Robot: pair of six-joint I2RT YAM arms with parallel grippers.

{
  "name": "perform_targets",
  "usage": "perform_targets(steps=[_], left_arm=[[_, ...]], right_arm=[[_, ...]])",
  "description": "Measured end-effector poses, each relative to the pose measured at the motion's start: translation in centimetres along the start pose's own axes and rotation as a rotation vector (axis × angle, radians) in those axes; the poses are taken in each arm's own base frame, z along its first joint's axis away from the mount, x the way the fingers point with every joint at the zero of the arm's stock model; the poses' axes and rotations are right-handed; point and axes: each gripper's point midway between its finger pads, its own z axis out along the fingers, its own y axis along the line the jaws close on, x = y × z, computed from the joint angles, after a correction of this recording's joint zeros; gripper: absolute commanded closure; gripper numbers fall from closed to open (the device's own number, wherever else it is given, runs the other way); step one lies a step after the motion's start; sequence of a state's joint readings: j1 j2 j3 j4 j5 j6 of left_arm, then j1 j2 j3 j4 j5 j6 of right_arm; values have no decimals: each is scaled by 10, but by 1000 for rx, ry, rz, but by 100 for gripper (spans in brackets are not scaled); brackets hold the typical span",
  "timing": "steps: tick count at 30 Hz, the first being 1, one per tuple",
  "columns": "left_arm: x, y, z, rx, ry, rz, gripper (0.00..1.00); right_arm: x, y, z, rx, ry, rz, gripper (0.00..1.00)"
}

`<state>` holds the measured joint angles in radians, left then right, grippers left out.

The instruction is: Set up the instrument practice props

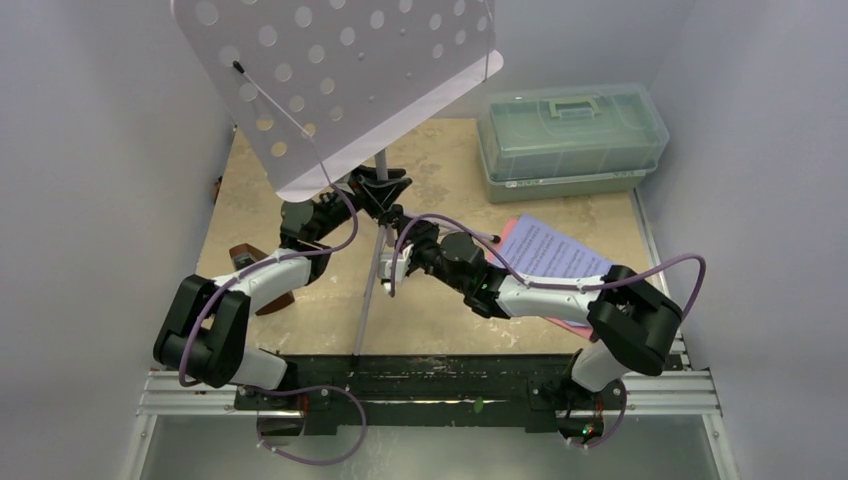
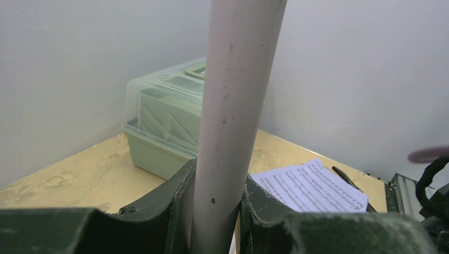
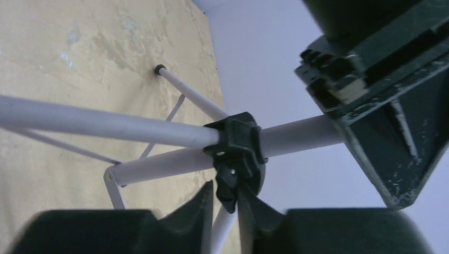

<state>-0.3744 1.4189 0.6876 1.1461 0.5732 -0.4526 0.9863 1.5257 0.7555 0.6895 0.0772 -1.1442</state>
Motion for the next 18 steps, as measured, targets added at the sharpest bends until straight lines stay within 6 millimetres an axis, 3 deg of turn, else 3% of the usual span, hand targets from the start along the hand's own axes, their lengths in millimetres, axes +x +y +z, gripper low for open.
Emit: perform_targets(steps=[2,5,9,18], left_arm=[[0,1,0,-6,0,3,100],[-2,8,-1,-30,-7,12,100],[-3,10,-1,-40,-11,14,100],[-1,4,0,-21,-5,7,100]], right_arm=[[0,-6,7,24,17,79,100],[0,-7,12,40,40,252,100],[-4,-3,14,75,33,616,100],[-4,-3,7,78,-151,1760,100]])
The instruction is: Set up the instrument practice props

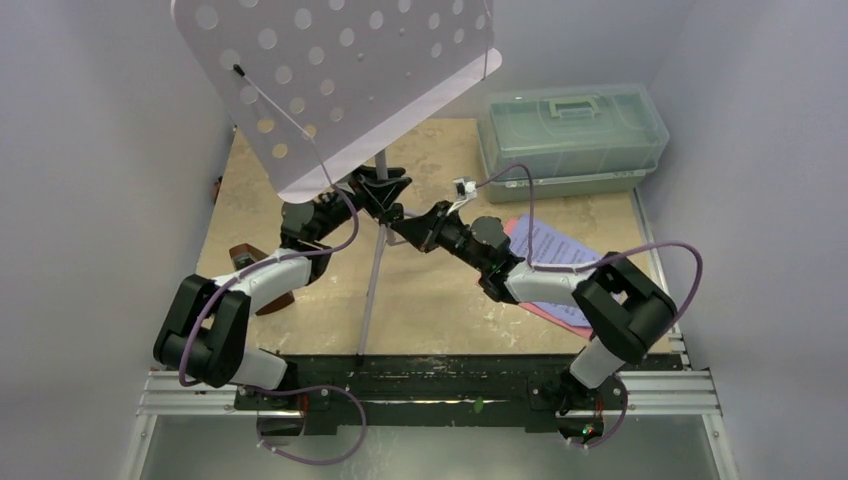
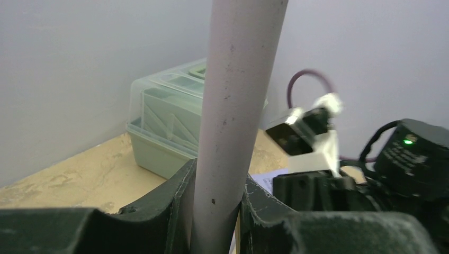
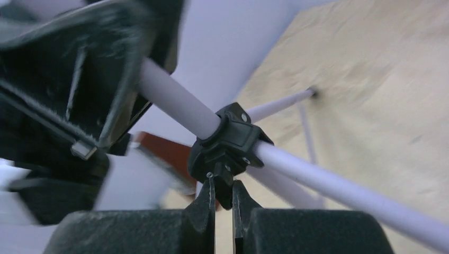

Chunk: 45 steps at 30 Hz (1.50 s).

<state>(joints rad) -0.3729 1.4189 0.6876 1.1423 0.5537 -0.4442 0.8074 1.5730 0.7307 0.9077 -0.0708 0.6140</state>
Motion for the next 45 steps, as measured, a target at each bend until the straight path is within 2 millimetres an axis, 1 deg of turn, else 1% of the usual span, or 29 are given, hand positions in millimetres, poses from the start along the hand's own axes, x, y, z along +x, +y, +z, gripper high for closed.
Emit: perform_targets(steps=[2,3,4,6,8,11,13,15,17,19,22,24,26,28,29,31,33,35,38,39,40,41,43,45], left_arm=[[1,-1,0,3,4,2,100],[2,1,0,-2,6,6,100],[1,2,0,-8,4,10,100],[1,5,-1,-20,3,15,100],[1,7,-1,-24,3,17,100],[1,3,0,-12,5,14,100],[2,1,0,-5,7,13,100],[3,0,0,1,9,12,100],[3,-1,0,5,10,11,100],[3,-1,0,8,11,11,100],[3,-2,0,11,13,11,100],[3,-2,0,11,14,10,100],[3,-3,0,13,15,10,100],[3,-3,0,13,16,10,100],[3,-3,0,14,16,10,100],[3,-3,0,15,15,9,100],[3,-4,0,16,16,9,100],[4,-5,0,18,17,8,100],[4,-5,0,19,17,8,100],[4,-5,0,19,17,8,100],[4,-6,1,19,18,8,100],[4,-6,1,20,18,8,100],[5,-6,1,21,19,8,100],[5,-7,1,23,19,8,100]], right_arm=[[0,1,1,-79,8,268,98],[3,5,2,-122,22,375,93],[1,2,4,-154,20,485,87],[4,4,6,-207,33,689,71],[4,6,7,-237,42,838,58],[4,11,5,-250,55,925,41],[-3,19,-2,-267,47,910,31],[-15,30,-12,-276,29,850,23],[-30,37,-18,-259,0,759,15],[-44,41,-22,-214,-26,644,11],[-55,37,-23,-124,-44,475,6],[-53,27,-25,-59,-34,373,4],[-45,14,-27,18,-3,245,1],[-41,5,-32,83,18,106,1],[-41,5,-35,102,21,28,1],[-45,11,-41,102,20,-145,1],[-50,19,-44,79,23,-345,1],[-52,25,-45,49,34,-587,1],[-45,24,-49,9,59,-920,1],[-39,21,-53,-12,76,-1060,1],[-33,17,-56,-26,94,-1150,1],[-24,13,-60,-55,110,-1276,1],[-11,7,-65,-117,123,-1472,2],[-2,3,-68,-170,133,-1616,3]])
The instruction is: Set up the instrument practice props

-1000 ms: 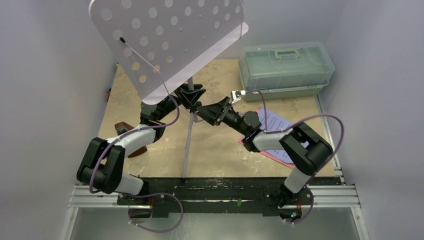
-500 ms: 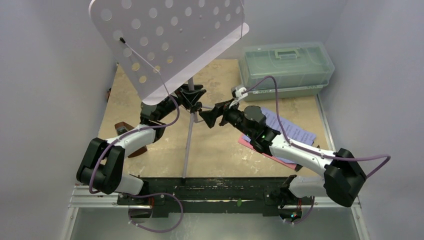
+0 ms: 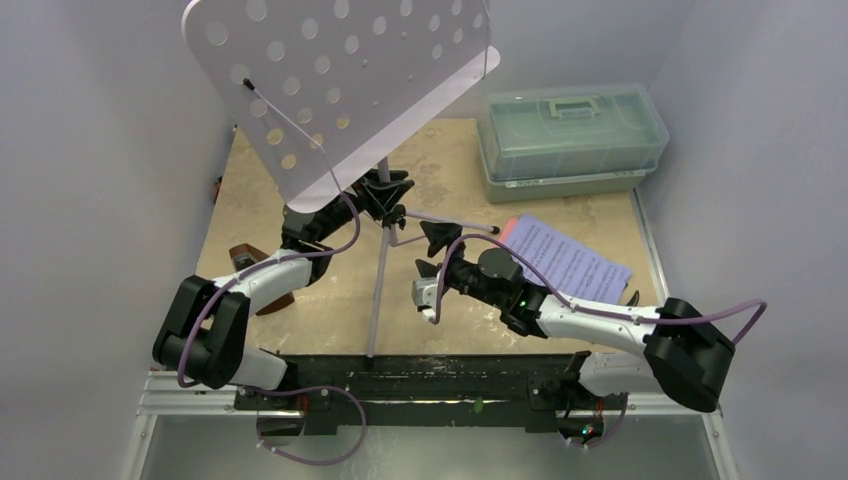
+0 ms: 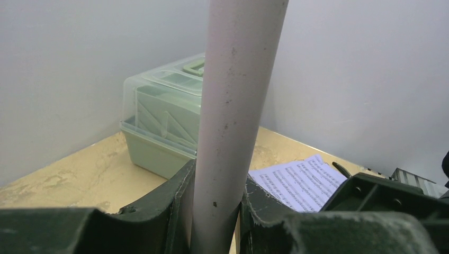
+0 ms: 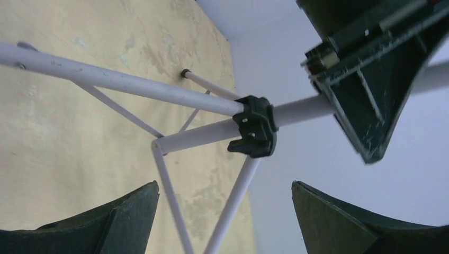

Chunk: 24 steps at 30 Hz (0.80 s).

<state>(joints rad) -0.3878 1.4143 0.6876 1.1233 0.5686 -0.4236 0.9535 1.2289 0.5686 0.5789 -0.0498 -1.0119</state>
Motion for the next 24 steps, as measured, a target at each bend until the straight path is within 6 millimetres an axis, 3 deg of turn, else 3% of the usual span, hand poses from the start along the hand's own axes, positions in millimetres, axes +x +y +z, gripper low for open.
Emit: perform_targets(steps=[4,7,11,17,20,21,24], left_arm=[[1,0,0,0,2,-1,100],[1,0,0,0,2,0,100],[0,0,0,1,2,0,100],[1,0,0,1,3,3,100],[1,0,0,1,3,3,100],[1,0,0,0,4,3,100],[2,2,0,-8,7,12,100]], right_arm=[[-4,0,9,-10,-43,-236,5],[-4,-1,16,-4,-55,-349,14],[-2,3,27,-22,-54,-438,28],[-1,1,47,-21,-51,-496,40],[7,2,56,-19,-18,-501,67],[11,2,59,-17,1,-502,80],[10,-13,64,45,37,-480,96]])
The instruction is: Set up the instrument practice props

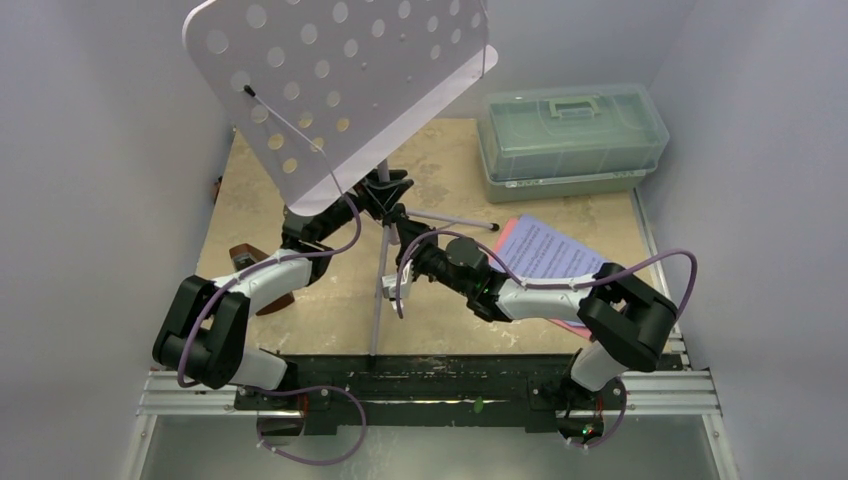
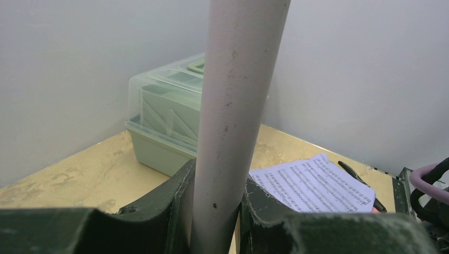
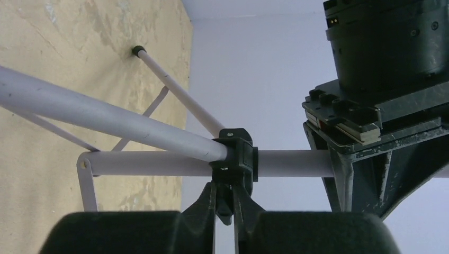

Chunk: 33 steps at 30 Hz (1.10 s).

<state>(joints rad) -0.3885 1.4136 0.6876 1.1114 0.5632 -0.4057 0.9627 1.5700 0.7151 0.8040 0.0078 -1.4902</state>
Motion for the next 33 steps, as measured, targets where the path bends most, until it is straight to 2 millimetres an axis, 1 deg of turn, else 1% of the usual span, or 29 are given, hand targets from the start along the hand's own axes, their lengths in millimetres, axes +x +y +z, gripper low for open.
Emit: perform_targets(steps=[3,4,7,11,15,16,21,26,29,32,33], left_arm=[[0,1,0,-5,0,3,100],[0,1,0,-5,1,2,100],[1,-1,0,4,3,1,100],[2,-3,0,45,4,0,100],[2,-8,4,148,0,-20,100],[2,-9,5,171,-1,-25,100],[1,-12,20,323,13,-85,100],[-3,-16,31,427,32,-108,100],[-2,-18,31,463,44,-113,100],[-1,-19,28,480,53,-111,100],[0,-19,26,485,57,-108,100]], right_arm=[[2,-2,-1,23,26,85,100],[3,-2,-1,29,32,118,100],[3,-3,-1,55,42,284,100],[0,-5,0,90,46,652,100],[-4,-7,-1,138,25,1042,100],[-6,-8,-1,149,16,1110,100],[4,-12,-2,272,7,1499,100],[7,-18,-3,370,-15,1739,96],[7,-18,-2,381,-22,1796,95],[6,-17,-2,380,-23,1819,97],[6,-16,-2,379,-22,1822,96]])
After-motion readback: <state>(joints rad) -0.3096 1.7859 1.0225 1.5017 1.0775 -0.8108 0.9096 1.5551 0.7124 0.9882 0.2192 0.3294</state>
